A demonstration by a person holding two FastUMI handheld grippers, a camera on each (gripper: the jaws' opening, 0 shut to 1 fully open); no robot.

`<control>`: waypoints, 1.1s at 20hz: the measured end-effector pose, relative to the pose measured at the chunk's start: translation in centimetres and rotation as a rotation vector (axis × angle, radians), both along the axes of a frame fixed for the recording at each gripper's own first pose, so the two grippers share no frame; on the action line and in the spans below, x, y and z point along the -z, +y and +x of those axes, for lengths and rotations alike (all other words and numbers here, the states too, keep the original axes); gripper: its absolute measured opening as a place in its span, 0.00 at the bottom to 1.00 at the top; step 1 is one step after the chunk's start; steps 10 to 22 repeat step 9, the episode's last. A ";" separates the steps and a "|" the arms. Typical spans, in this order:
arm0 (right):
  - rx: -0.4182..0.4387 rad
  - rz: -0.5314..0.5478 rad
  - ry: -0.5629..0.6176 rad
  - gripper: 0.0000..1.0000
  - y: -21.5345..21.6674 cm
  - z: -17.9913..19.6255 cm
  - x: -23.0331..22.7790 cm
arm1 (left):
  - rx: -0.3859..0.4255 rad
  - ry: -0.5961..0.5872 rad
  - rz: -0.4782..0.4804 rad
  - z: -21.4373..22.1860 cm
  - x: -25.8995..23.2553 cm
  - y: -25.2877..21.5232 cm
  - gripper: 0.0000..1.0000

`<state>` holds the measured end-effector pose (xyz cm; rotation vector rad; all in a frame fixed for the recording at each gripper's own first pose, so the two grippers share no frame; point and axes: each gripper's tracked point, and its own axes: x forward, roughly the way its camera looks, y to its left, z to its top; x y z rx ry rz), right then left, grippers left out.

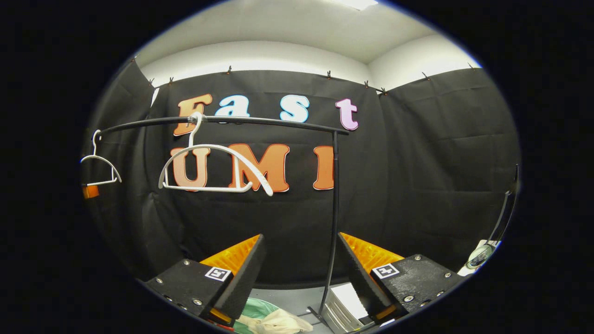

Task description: Grasp the clothes on the hanger with both hands and then place them into the laundry hamper below.

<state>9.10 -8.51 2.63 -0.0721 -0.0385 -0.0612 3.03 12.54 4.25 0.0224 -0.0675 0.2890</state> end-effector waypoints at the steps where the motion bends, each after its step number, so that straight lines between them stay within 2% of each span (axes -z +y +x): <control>1: 0.003 0.000 -0.007 0.95 -0.1 -0.1 -0.2 | 0.008 -0.002 -0.003 -0.1 0.1 -0.2 0.97; 5: -0.009 -0.007 0.000 0.95 0.4 -0.2 0.3 | -0.004 0.011 0.036 -0.7 0.3 0.4 0.97; 6: -0.009 0.001 -0.002 0.95 0.5 -0.2 0.2 | -0.003 0.009 0.041 -0.9 0.3 0.4 0.94; 8: -0.013 0.002 0.000 0.95 0.8 -0.2 0.4 | -0.007 0.010 0.037 -1.0 0.2 0.6 0.97; 9: -0.017 -0.001 0.004 1.00 1.1 -0.2 0.6 | -0.007 0.009 0.034 -1.1 0.3 0.7 0.97; 22: -0.017 -0.001 0.004 1.00 1.1 -0.2 0.6 | -0.007 0.009 0.034 -1.1 0.3 0.7 0.97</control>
